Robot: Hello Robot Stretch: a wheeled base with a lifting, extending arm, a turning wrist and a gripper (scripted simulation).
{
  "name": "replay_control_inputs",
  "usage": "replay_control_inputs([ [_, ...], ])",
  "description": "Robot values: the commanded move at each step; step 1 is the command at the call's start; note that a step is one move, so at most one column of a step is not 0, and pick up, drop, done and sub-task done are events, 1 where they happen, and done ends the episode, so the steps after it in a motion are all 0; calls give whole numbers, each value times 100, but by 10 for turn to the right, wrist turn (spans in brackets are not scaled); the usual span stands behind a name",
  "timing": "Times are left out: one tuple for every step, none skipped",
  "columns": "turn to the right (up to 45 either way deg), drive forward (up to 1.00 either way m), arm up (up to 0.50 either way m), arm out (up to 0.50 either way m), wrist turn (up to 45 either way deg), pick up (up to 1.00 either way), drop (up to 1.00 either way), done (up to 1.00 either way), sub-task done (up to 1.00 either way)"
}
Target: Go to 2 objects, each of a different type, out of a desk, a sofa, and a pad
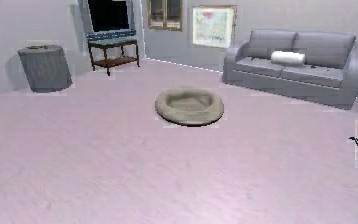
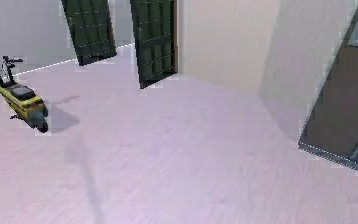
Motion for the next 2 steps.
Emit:
replay_control_inputs([
  [0,100,0,0,0,0,0,0,0],
  [60,0,0,0,0,0,0,0,0],
])
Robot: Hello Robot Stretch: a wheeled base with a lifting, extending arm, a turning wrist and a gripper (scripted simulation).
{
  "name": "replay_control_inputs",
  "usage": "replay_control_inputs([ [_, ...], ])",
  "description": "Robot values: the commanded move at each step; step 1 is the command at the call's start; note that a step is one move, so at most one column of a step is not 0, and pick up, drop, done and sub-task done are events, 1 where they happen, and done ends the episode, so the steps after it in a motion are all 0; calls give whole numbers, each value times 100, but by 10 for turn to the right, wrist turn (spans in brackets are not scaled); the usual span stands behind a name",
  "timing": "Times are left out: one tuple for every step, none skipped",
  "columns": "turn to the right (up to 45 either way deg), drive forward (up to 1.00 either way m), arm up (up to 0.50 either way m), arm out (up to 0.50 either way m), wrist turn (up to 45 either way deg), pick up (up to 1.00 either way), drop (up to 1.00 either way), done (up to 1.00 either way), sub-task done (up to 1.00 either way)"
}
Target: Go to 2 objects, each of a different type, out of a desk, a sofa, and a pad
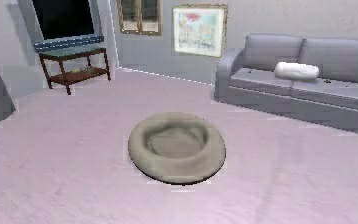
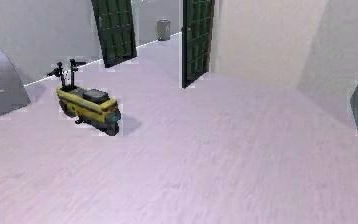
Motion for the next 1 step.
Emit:
replay_control_inputs([
  [0,55,0,0,0,0,0,0,0],
])
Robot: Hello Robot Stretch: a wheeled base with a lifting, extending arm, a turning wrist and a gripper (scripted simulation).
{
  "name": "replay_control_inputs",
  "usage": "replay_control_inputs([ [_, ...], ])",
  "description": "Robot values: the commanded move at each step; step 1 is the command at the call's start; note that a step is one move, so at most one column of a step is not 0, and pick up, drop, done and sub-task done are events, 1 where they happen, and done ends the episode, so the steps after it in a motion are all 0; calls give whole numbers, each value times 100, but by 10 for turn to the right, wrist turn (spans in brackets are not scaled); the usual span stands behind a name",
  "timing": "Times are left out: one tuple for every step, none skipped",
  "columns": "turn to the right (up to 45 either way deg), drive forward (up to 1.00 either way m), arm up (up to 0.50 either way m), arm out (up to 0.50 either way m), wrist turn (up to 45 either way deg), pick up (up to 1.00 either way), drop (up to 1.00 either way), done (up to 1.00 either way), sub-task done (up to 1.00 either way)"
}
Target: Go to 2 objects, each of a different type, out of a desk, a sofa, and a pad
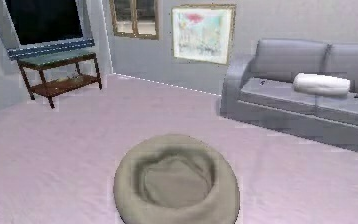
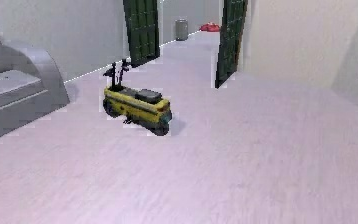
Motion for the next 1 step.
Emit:
replay_control_inputs([
  [0,0,0,0,0,0,0,0,100],
])
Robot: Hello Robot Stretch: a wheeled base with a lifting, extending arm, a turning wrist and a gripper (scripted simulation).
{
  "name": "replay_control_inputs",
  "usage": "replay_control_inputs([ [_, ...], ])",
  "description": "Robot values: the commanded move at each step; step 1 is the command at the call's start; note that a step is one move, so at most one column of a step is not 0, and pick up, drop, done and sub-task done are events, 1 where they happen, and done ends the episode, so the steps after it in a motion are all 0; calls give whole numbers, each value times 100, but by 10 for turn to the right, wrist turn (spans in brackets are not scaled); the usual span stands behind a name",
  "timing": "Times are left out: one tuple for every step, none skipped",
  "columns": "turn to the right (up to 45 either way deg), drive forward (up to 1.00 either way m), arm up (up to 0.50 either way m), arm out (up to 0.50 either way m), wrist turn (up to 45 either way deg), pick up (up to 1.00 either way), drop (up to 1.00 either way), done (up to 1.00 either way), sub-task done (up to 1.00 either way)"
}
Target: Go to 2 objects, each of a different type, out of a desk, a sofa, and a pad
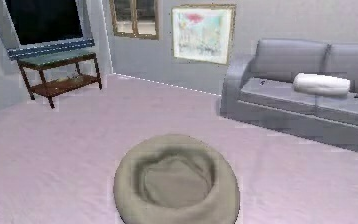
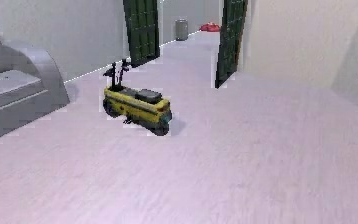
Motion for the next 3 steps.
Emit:
replay_control_inputs([
  [450,0,0,0,0,0,0,0,0],
  [210,0,0,0,0,0,0,0,0],
  [0,40,0,0,0,0,0,0,0],
])
